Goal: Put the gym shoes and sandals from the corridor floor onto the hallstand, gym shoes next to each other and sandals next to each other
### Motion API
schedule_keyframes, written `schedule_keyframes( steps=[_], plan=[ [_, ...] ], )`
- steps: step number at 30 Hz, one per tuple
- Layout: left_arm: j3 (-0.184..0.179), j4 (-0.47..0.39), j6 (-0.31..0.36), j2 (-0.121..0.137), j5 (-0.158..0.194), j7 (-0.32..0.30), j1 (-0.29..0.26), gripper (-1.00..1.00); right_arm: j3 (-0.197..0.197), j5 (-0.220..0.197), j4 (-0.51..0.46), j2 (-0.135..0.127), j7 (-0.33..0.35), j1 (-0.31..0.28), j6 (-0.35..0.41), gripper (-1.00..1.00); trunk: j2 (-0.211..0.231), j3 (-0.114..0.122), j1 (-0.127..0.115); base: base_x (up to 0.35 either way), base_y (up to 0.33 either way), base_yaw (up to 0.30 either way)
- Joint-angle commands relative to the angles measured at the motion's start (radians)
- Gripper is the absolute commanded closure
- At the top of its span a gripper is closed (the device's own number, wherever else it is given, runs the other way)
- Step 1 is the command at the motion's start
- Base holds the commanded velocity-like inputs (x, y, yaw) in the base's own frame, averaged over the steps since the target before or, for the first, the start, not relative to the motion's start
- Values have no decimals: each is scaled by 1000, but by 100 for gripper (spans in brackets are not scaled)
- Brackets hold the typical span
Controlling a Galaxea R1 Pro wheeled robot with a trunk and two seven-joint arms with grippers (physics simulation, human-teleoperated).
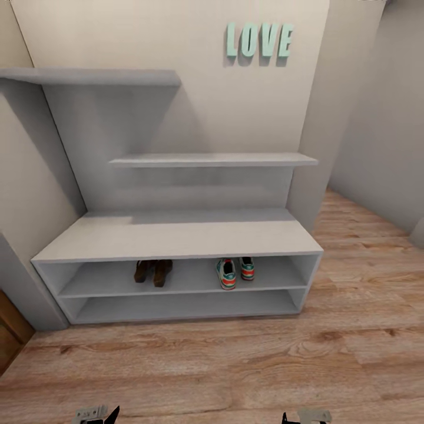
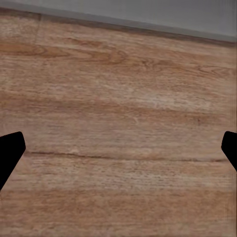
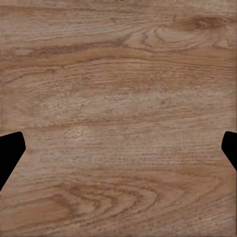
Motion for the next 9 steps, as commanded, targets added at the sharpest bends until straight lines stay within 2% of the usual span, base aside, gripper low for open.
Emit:
schedule_keyframes(
  steps=[1,9],
  plan=[
    [8,1,-5,-1,-10,-5,-1,-100,2,6,1,0,-7,-1,0,-100,7,2,-4,0,0,0],
    [8,1,-5,-2,-10,-5,-1,-100,2,6,1,1,-7,-1,0,-100,63,27,-35,0,0,0]
  ],
)
